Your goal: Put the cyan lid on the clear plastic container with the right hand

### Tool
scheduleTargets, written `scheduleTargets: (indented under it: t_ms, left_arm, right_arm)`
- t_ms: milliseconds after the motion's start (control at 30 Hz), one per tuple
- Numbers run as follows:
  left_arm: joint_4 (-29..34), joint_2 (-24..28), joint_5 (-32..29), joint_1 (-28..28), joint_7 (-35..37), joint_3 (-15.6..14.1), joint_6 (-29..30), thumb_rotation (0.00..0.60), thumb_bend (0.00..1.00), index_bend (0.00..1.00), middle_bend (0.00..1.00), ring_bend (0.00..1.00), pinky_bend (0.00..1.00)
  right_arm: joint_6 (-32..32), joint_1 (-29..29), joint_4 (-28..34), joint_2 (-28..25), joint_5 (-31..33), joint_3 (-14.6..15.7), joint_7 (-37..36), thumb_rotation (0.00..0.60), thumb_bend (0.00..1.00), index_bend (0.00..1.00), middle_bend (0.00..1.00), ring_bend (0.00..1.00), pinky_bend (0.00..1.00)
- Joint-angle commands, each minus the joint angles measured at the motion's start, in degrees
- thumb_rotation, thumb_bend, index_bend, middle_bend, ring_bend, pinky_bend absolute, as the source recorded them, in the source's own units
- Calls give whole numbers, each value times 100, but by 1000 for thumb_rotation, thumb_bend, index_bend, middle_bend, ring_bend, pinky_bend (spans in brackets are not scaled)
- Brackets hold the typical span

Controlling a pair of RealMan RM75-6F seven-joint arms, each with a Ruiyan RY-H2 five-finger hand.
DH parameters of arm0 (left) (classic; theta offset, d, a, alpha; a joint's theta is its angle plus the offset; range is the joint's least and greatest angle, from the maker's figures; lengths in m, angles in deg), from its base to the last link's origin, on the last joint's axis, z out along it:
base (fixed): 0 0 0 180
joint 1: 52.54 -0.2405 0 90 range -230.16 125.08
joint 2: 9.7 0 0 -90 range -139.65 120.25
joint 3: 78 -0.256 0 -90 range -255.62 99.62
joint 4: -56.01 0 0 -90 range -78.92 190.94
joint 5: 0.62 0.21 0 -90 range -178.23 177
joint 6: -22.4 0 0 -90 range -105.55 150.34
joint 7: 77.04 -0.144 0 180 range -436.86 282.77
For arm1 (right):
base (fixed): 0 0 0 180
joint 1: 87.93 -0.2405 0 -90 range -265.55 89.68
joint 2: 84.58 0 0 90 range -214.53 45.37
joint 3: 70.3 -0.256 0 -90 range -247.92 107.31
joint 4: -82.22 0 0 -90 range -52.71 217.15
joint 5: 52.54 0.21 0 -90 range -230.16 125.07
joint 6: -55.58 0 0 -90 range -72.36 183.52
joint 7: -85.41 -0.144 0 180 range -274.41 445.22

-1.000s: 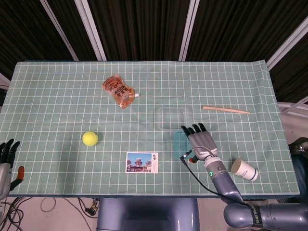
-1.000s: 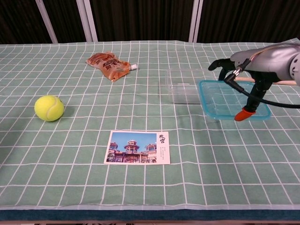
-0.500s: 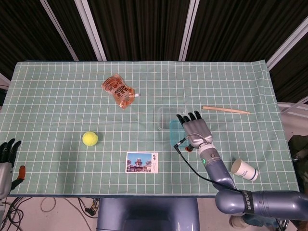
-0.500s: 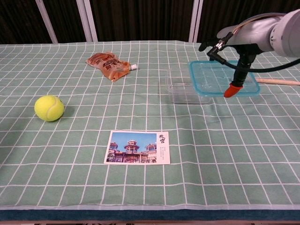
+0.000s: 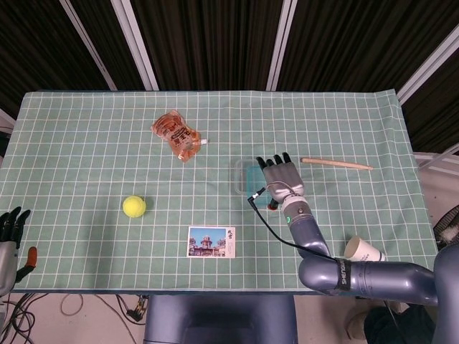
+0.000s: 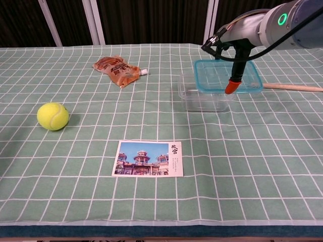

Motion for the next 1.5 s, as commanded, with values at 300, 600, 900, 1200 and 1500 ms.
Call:
scheduleTargets:
  t_ms: [300, 600, 900, 1200, 1500]
  left_arm:
    - [57, 83, -222, 23, 137, 74, -90, 600, 504, 49, 0, 0, 0]
    - [59, 108, -366, 44, 172, 120, -135, 600, 504, 49, 0, 0, 0]
    - [48, 94, -445, 59, 134, 133, -152, 600, 504, 49, 0, 0, 0]
    - [44, 93, -506, 73, 116, 144, -167, 600, 504, 49, 0, 0, 0]
    - [38, 85, -545, 83, 100, 146, -174, 600, 504, 49, 0, 0, 0]
  right_arm:
    - [-377, -577, -1080, 618, 851, -102, 215, 600, 237, 0, 451, 102, 0]
    - [-611, -787, -1791, 1008, 857, -46, 225, 600, 238, 0, 451, 102, 0]
    - [-885, -827, -2237, 1234, 693, -20, 58, 600, 238, 0, 451, 103, 0]
    - [-1063, -877, -2625, 1369, 647, 24, -7, 600, 237, 0, 451, 104, 0]
    - [-1146, -888, -2777, 1356, 662, 47, -36, 600, 239, 0, 453, 106, 0]
